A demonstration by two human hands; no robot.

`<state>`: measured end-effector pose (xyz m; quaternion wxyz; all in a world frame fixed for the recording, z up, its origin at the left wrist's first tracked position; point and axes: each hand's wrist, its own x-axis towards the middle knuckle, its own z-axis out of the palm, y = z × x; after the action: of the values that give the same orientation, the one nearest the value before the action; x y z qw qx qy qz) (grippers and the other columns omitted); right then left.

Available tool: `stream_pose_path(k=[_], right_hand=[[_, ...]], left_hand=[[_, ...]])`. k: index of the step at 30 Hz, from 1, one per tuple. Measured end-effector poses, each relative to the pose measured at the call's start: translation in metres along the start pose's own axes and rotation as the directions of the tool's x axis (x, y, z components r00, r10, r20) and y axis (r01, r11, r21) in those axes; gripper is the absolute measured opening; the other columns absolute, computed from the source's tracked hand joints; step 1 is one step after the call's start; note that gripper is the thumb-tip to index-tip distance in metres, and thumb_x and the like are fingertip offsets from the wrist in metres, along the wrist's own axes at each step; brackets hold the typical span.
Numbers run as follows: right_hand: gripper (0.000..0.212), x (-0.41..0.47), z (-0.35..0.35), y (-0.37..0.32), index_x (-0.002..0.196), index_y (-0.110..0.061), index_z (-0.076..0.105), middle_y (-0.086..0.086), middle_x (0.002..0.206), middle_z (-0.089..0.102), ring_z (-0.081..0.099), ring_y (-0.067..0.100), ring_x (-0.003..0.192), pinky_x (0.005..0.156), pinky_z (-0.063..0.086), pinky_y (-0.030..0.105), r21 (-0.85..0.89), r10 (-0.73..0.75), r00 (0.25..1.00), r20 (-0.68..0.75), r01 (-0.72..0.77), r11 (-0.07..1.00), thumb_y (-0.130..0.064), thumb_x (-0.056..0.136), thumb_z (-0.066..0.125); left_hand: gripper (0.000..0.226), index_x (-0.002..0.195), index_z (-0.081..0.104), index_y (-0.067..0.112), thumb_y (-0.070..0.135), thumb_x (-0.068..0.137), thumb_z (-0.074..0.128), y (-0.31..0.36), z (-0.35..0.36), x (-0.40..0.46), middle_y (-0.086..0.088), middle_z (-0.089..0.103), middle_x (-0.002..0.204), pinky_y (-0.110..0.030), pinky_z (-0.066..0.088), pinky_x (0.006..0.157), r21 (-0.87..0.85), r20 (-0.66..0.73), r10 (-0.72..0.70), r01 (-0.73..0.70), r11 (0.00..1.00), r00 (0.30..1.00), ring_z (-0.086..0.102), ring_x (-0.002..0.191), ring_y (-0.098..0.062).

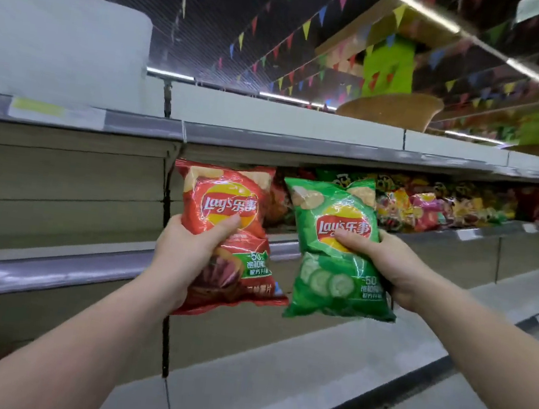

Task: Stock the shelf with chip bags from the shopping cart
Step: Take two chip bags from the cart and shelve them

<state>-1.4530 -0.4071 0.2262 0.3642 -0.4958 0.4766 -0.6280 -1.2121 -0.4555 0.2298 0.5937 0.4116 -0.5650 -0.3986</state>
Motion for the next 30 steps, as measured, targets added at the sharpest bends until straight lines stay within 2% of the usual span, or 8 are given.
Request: stream_pose_path(k=[6,10,13,16,19,21,26,30], right_hand=[[0.056,0.070,0.006,0.007,0.107,-0.005,0.064,0.014,0.088,0.073,0.070,0.028,0.074,0.069,0.057,0.035,0.002,0.019,1.000,0.015,-0.019,1.000,-0.028,0.058,0.079],[0.054,0.114,0.005,0.010,0.109,-0.005,0.061,0.012,0.079,0.074,0.070,0.023,0.061,0.059,0.058,0.033,-0.021,0.086,0.996,0.005,-0.085,0.996,-0.027,0.064,0.080],[0.051,0.142,0.003,0.010,0.103,-0.006,0.063,0.011,0.073,0.073,0.069,0.021,0.056,0.053,0.057,0.031,-0.026,0.113,0.993,0.019,-0.112,0.993,-0.030,0.062,0.079],[0.043,0.168,0.006,0.009,0.097,-0.007,0.062,0.012,0.074,0.073,0.069,0.023,0.059,0.059,0.058,0.034,-0.037,0.132,0.990,0.046,-0.131,0.991,-0.032,0.067,0.078],[0.039,0.196,0.011,0.007,0.096,-0.005,0.064,0.012,0.072,0.073,0.068,0.023,0.058,0.060,0.057,0.034,-0.047,0.132,0.989,0.072,-0.129,0.991,-0.032,0.070,0.078],[0.035,0.217,0.015,0.008,0.091,-0.005,0.064,0.010,0.066,0.071,0.068,0.022,0.057,0.062,0.057,0.034,-0.062,0.115,0.990,0.076,-0.110,0.992,-0.031,0.072,0.077],[0.038,0.270,0.019,0.020,0.107,0.002,0.059,0.016,0.080,0.067,0.064,0.027,0.068,0.073,0.054,0.039,-0.125,0.088,0.992,0.086,-0.077,0.989,-0.024,0.081,0.070],[0.047,0.305,0.021,0.036,0.107,-0.005,0.057,0.011,0.102,0.063,0.062,0.026,0.092,0.080,0.050,0.030,-0.123,0.038,0.994,0.103,-0.025,0.992,-0.028,0.072,0.079]], left_hand=[[0.050,0.102,0.063,0.013,0.041,0.065,0.082,-0.001,0.010,0.039,-0.009,0.074,0.092,-0.041,0.057,0.083,0.030,0.063,-0.026,0.024,0.999,0.998,0.072,0.081,-0.027],[0.050,0.102,0.066,0.010,0.040,0.065,0.081,-0.001,0.020,0.064,-0.009,0.075,0.081,-0.037,0.058,0.071,0.035,0.162,-0.107,0.103,0.994,0.981,0.073,0.069,-0.026],[0.055,0.101,0.066,0.009,0.040,0.058,0.081,-0.002,0.028,0.080,-0.012,0.075,0.081,-0.042,0.058,0.075,0.051,0.183,-0.139,0.132,0.990,0.973,0.072,0.071,-0.029],[0.063,0.099,0.066,0.007,0.041,0.049,0.080,-0.001,0.035,0.094,-0.014,0.075,0.079,-0.041,0.058,0.070,0.059,0.192,-0.169,0.160,0.985,0.967,0.072,0.067,-0.029],[0.060,0.101,0.067,0.005,0.040,0.054,0.080,-0.001,0.042,0.108,-0.014,0.074,0.077,-0.034,0.058,0.057,0.049,0.166,-0.166,0.160,0.986,0.972,0.071,0.060,-0.026],[0.070,0.107,0.066,0.004,0.042,0.049,0.080,-0.002,0.048,0.115,-0.014,0.074,0.078,-0.032,0.057,0.053,0.051,0.142,-0.163,0.157,0.986,0.976,0.072,0.059,-0.026],[0.089,0.114,0.061,0.007,0.047,0.038,0.081,-0.005,0.066,0.132,-0.014,0.075,0.082,-0.041,0.058,0.068,0.073,0.074,-0.168,0.163,0.984,0.983,0.073,0.069,-0.029],[0.068,0.107,0.063,0.006,0.042,0.051,0.079,-0.005,0.086,0.144,-0.013,0.075,0.078,-0.034,0.057,0.058,0.084,0.005,-0.157,0.156,0.984,0.988,0.072,0.062,-0.026]])
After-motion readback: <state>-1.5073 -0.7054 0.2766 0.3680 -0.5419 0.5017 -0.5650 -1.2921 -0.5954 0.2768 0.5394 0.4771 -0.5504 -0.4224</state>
